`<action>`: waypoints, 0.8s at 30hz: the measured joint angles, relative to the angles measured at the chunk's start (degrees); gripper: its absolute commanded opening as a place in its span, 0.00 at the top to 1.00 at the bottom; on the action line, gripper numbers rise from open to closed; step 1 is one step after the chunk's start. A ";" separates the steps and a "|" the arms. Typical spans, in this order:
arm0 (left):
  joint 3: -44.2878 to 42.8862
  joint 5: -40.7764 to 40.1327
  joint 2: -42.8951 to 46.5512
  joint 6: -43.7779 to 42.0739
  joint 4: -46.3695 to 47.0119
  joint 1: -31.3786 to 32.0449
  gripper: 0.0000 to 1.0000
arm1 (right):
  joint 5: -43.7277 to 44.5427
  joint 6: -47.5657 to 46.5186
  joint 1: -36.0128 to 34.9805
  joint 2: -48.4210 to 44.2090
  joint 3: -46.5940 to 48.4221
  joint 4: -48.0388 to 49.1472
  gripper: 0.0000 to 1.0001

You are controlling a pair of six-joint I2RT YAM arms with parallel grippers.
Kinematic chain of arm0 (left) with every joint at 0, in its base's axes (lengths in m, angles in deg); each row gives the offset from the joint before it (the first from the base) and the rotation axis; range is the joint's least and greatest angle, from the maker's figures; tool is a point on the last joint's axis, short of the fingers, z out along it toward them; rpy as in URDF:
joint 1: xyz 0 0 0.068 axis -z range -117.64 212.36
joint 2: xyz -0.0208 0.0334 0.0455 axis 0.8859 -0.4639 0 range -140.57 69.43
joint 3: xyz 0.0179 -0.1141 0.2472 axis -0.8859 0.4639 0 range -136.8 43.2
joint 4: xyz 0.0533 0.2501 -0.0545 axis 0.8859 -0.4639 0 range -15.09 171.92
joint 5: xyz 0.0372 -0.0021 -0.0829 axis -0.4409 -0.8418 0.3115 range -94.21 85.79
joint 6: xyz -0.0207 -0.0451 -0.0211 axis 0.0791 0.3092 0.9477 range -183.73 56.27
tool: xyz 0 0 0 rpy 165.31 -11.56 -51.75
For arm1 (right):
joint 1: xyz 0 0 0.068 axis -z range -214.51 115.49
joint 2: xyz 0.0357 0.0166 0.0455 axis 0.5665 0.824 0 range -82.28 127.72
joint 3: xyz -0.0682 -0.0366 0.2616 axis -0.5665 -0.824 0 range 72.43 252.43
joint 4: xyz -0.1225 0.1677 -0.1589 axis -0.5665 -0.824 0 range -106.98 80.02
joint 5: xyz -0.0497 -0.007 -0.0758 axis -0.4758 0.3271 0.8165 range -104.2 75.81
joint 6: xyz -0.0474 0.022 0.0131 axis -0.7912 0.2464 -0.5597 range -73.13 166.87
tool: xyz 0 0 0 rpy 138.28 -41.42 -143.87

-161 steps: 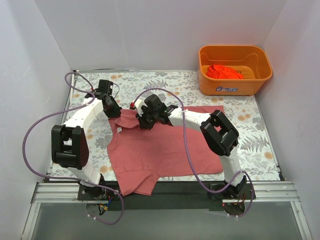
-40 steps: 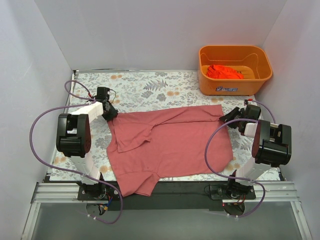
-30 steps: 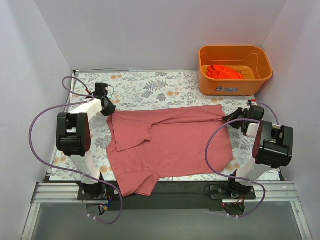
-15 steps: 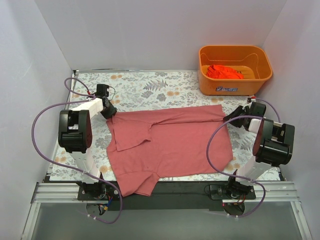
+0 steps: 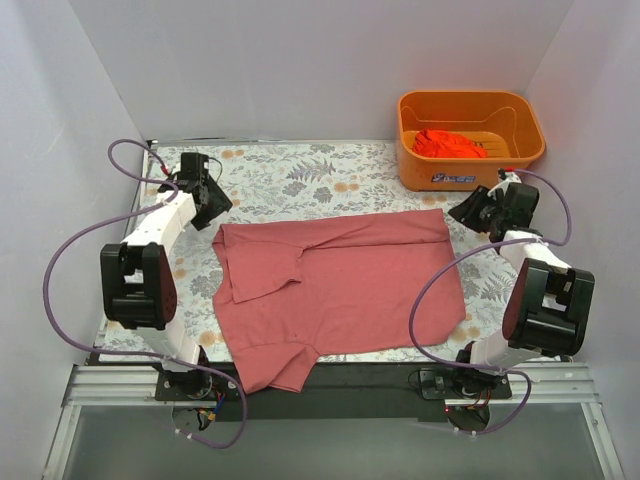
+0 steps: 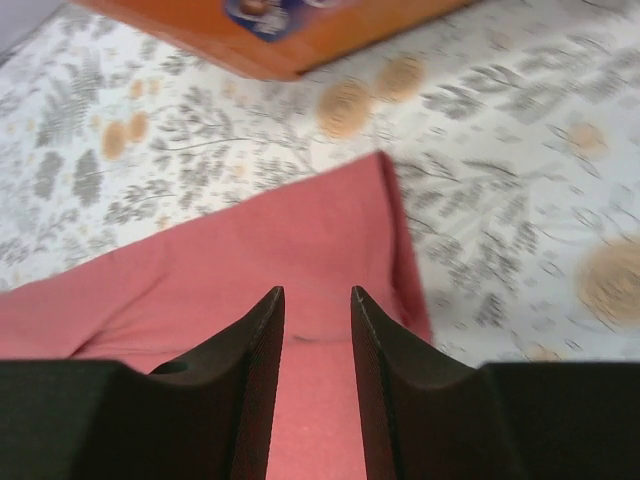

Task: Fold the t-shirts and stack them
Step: Fold the tshirt

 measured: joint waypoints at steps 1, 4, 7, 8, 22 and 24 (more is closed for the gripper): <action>0.02 0.00 1.29 0.17 -0.66 0.42 0.46 | -1.09 0.15 -0.70 0.20 0.52 0.96 0.61; 0.92 0.13 4.87 0.24 -0.96 3.37 0.53 | -4.81 1.64 -3.32 2.38 1.55 4.90 0.61; 4.07 0.68 6.75 0.66 0.22 7.63 0.57 | -8.31 4.76 -5.90 6.51 1.68 10.25 0.60; 5.44 1.31 6.73 0.98 0.83 8.87 0.58 | -9.20 6.03 -6.71 8.15 1.68 12.35 0.60; 16.70 8.68 1.33 9.16 6.84 5.49 0.62 | -14.36 21.79 -1.29 25.11 -5.49 37.73 0.58; 17.55 8.94 2.01 9.55 7.26 5.11 0.62 | -14.58 22.97 0.24 25.49 -6.54 40.83 0.58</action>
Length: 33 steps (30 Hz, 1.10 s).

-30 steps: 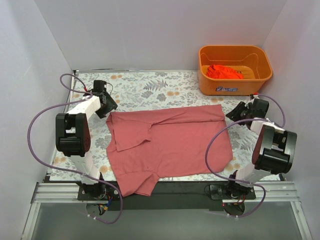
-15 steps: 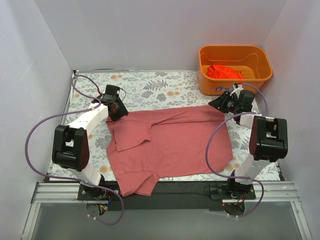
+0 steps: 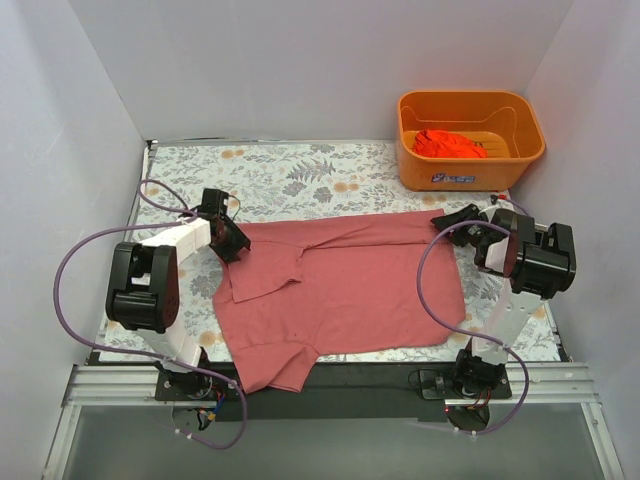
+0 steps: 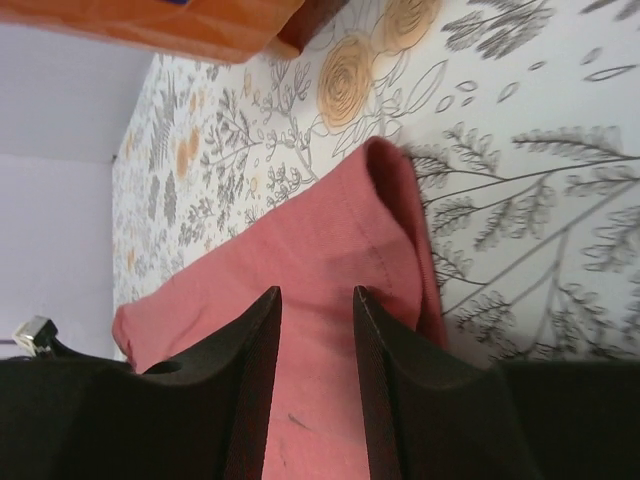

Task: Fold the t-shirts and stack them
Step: Fold the tshirt

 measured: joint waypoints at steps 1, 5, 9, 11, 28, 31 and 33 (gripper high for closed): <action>0.31 0.11 0.26 0.13 0.07 -0.22 0.62 | -0.13 0.76 0.79 0.26 -0.48 1.66 0.57; 0.50 0.15 0.87 -0.07 -0.90 -0.92 0.57 | -0.83 3.04 2.64 0.72 -1.60 5.51 0.57; 0.22 0.02 1.99 -1.25 -2.62 -1.16 0.49 | -2.16 3.91 2.80 -0.22 -2.25 7.41 0.56; -0.63 -0.26 2.78 -1.73 -3.45 -1.16 0.49 | -2.84 4.28 2.54 -1.99 -3.15 7.74 0.55; -12.74 -5.77 -10.69 0.28 3.19 -5.03 0.76 | -5.64 6.78 -1.53 1.42 -1.27 11.56 0.55; -13.00 -5.49 -11.58 0.66 4.22 -5.99 0.76 | -5.11 6.99 -1.53 4.55 -0.13 11.54 0.55; -13.49 -4.79 -12.24 0.70 4.28 -6.34 0.75 | -4.98 7.63 -1.53 6.51 0.74 11.82 0.55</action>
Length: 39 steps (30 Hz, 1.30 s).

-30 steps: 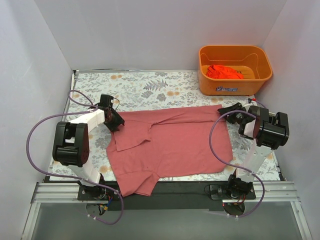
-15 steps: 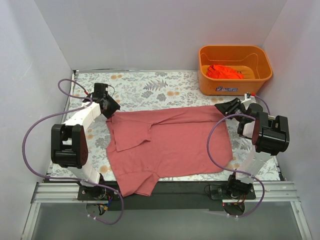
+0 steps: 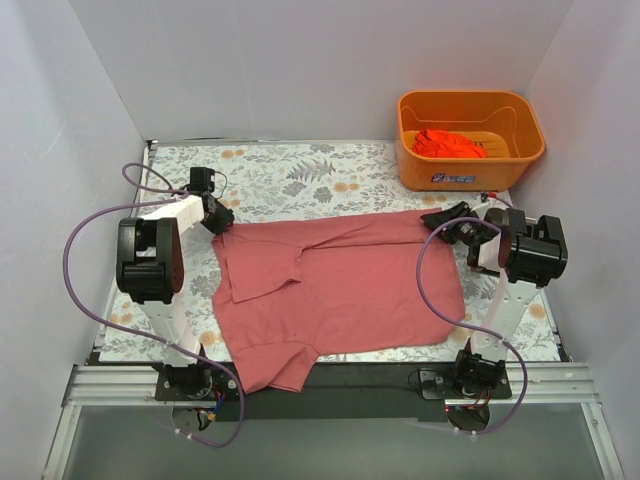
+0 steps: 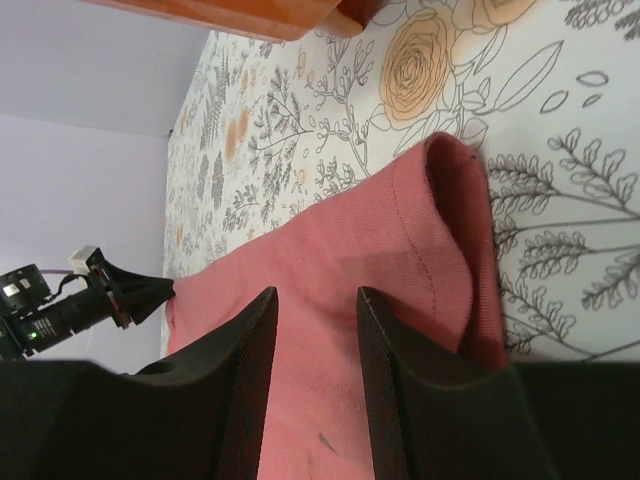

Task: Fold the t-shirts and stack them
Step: Fold the tshirt

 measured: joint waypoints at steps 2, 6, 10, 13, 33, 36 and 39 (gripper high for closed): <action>-1.95 0.37 -1.42 -0.13 -0.46 -0.13 0.75 | 0.00 0.39 0.00 0.85 1.33 0.17 0.55; -8.09 1.57 -6.19 -0.31 -0.15 -0.17 0.74 | 0.72 0.33 -0.22 2.84 5.18 -1.07 0.55; -13.73 3.41 -10.38 -0.70 0.15 -0.17 0.70 | 2.23 -1.25 -0.31 3.41 8.61 -5.01 0.55; -16.83 5.09 -12.46 -1.16 0.59 -0.15 0.60 | 3.06 -2.86 -0.28 3.41 10.29 -7.82 0.55; 0.61 -2.60 24.17 -4.74 -10.86 1.42 0.40 | 22.18 -29.59 -7.69 -35.74 4.83 -55.23 0.53; 7.93 -2.89 30.77 -4.90 -15.04 3.15 0.41 | 27.19 -33.46 -13.14 -41.72 4.15 -64.13 0.53; 14.62 -2.51 33.53 -4.76 -19.50 4.79 0.42 | 30.45 -35.56 -17.35 -46.42 2.54 -70.90 0.54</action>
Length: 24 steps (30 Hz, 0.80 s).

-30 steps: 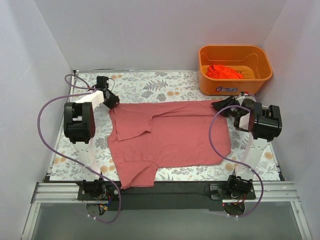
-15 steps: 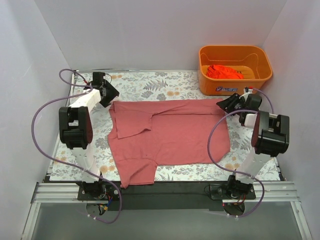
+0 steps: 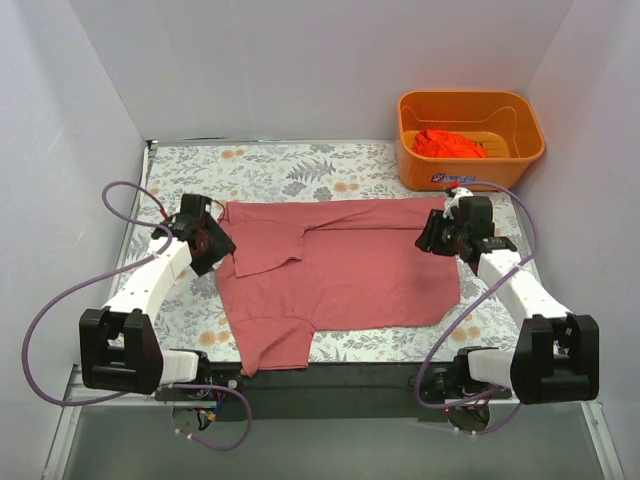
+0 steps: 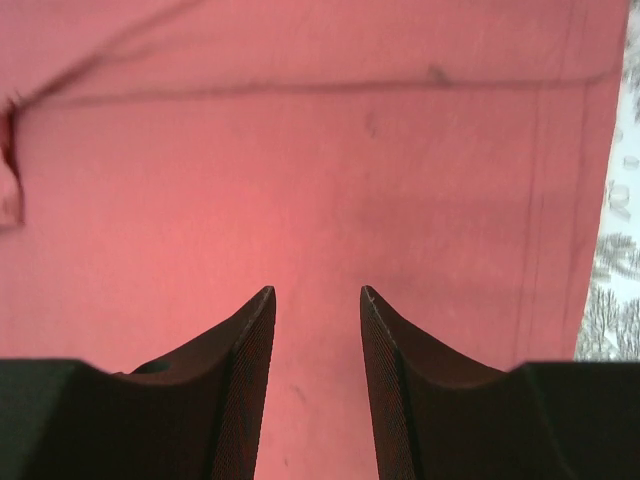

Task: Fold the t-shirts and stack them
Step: Fold the tshirt

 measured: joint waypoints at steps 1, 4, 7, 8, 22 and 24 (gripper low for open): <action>2.08 0.26 0.63 0.07 -1.11 0.46 0.42 | 1.03 -0.68 -1.38 -1.36 -0.87 -1.79 0.53; 6.51 0.79 2.14 0.44 -4.42 1.57 0.43 | 3.41 -1.92 -2.14 -4.17 -4.00 -5.88 0.53; 8.20 1.33 2.49 0.87 -6.86 2.45 0.46 | 4.55 -2.67 -2.14 -4.87 -6.25 -8.92 0.53; 8.37 1.31 2.49 1.01 -7.23 2.84 0.48 | 4.70 -2.80 -2.14 -4.87 -6.49 -9.68 0.53; 9.51 3.39 1.18 1.55 -5.88 4.33 0.81 | 9.38 -3.91 -2.19 -3.67 -6.73 -13.53 0.66; 9.62 4.11 0.96 1.46 -4.66 4.42 0.83 | 9.35 -3.93 -2.19 -2.40 -6.71 -14.01 0.68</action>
